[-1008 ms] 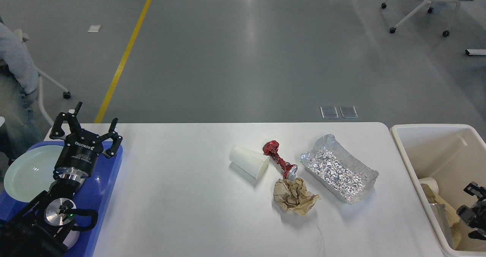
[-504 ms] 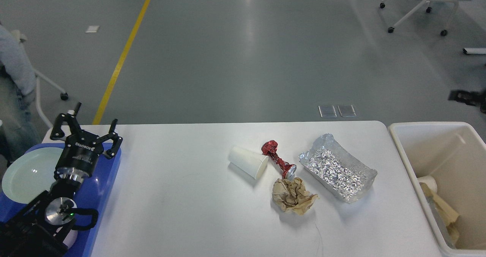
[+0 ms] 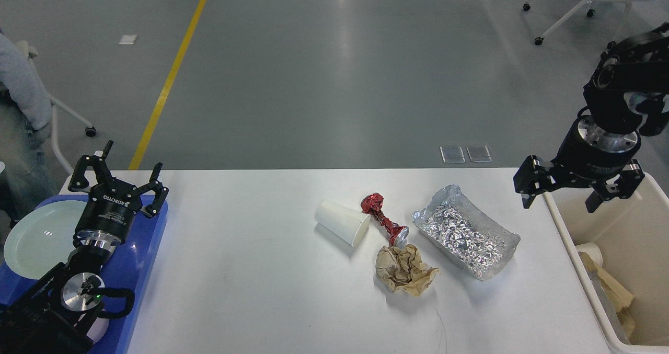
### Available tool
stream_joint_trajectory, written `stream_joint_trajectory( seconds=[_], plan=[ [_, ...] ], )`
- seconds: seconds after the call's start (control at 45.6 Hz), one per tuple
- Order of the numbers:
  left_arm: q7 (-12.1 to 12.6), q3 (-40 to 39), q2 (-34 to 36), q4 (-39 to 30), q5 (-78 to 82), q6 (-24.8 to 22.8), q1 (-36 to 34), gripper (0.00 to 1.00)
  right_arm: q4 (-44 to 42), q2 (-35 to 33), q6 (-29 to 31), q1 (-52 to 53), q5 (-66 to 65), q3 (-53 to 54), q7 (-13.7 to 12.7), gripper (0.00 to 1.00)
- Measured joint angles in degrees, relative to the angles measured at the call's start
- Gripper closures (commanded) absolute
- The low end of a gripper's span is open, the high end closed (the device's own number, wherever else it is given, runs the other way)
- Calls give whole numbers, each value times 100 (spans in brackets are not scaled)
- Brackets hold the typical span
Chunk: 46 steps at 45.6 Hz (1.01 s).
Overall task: Tidy desktop
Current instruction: 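Raise the right gripper and move it to the crumpled foil tray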
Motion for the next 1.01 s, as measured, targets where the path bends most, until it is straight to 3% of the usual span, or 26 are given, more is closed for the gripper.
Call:
stream_joint_trajectory(
  seconds=[0.241, 0.46, 0.877, 1.008],
  plan=[
    [0, 0, 0, 0, 0, 0, 1, 4, 1310, 489, 254, 2194, 898, 10, -2, 0],
    [0, 0, 0, 0, 0, 0, -4, 4, 1637, 845, 272, 3434, 1322, 31, 4, 0],
    [0, 0, 0, 0, -1, 0, -5, 4, 1587, 859, 196, 3057, 1292, -21, -4, 0],
    [0, 0, 0, 0, 0, 0, -4, 4, 1547, 854, -68, 2724, 1292, -53, -4, 0]
  ],
)
